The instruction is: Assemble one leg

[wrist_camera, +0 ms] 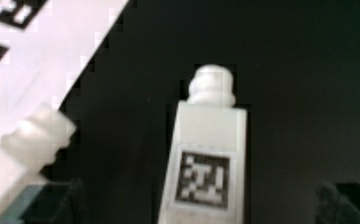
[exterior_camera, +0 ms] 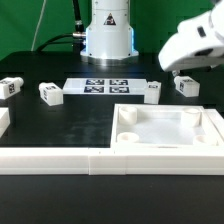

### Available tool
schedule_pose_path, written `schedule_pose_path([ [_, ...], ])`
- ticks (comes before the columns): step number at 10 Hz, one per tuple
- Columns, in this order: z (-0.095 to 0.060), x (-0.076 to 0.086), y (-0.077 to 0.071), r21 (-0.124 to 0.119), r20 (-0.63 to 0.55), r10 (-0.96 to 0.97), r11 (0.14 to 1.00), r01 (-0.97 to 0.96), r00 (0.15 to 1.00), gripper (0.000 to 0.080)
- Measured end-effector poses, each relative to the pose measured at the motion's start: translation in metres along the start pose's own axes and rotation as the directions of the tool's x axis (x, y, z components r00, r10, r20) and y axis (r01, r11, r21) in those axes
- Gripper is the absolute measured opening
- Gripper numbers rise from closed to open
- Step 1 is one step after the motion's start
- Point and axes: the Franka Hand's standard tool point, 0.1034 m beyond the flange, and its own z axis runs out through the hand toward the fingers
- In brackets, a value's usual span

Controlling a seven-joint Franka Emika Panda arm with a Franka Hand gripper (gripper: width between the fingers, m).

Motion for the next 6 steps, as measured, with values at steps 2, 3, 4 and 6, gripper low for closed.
schedule_pose_path([
  [2,0.014,0.01,-0.002,0.002,0.121,-0.012,1.0,0.012,0.993,0.0649],
  [3,0.019,0.012,0.0,-0.015,0.114,-0.017,1.0,0.019,0.993,0.0649],
  [4,0.023,0.012,0.002,-0.019,0.113,-0.019,1.0,0.021,0.993,0.0649],
  [6,0.032,0.013,0.002,-0.025,0.109,-0.023,0.999,0.026,0.994,0.0649],
])
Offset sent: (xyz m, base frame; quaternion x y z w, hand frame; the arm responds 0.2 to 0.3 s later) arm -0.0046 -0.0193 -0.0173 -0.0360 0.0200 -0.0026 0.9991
